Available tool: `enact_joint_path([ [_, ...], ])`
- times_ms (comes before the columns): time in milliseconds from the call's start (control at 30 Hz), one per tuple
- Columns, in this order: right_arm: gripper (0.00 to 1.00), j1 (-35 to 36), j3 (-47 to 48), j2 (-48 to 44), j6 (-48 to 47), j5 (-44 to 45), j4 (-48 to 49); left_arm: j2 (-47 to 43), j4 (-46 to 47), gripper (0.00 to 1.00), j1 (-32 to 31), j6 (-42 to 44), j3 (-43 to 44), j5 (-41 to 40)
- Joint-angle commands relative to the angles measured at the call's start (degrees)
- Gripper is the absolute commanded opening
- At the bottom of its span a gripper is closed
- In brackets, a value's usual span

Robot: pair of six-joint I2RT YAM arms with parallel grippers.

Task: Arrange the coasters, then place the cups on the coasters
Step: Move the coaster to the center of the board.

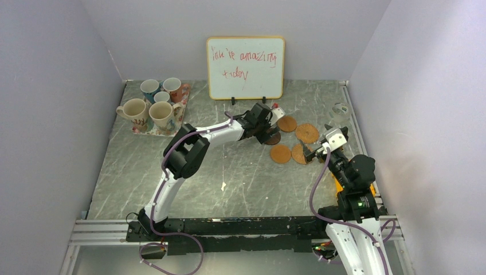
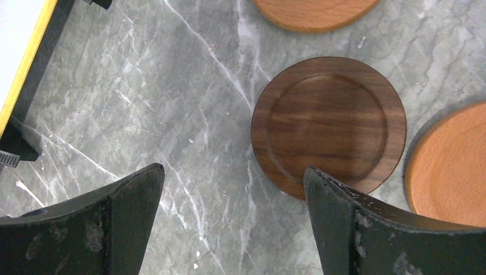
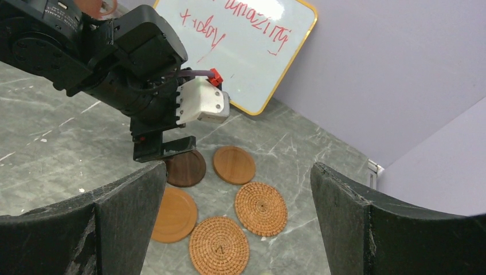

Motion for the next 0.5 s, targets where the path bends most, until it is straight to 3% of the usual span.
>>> enact_joint_path([
  [0, 1.00, -0.19, -0.19, 0.21, -0.96, 0.91, 2.93, 1.92, -0.09, 0.96, -0.93, 0.05, 2.02, -2.92],
  [467, 1.00, -0.19, -0.70, 0.60, -1.09, 1.56, 3.67, 6.39, -3.21, 0.96, -1.09, 3.48, 4.38, -5.65],
])
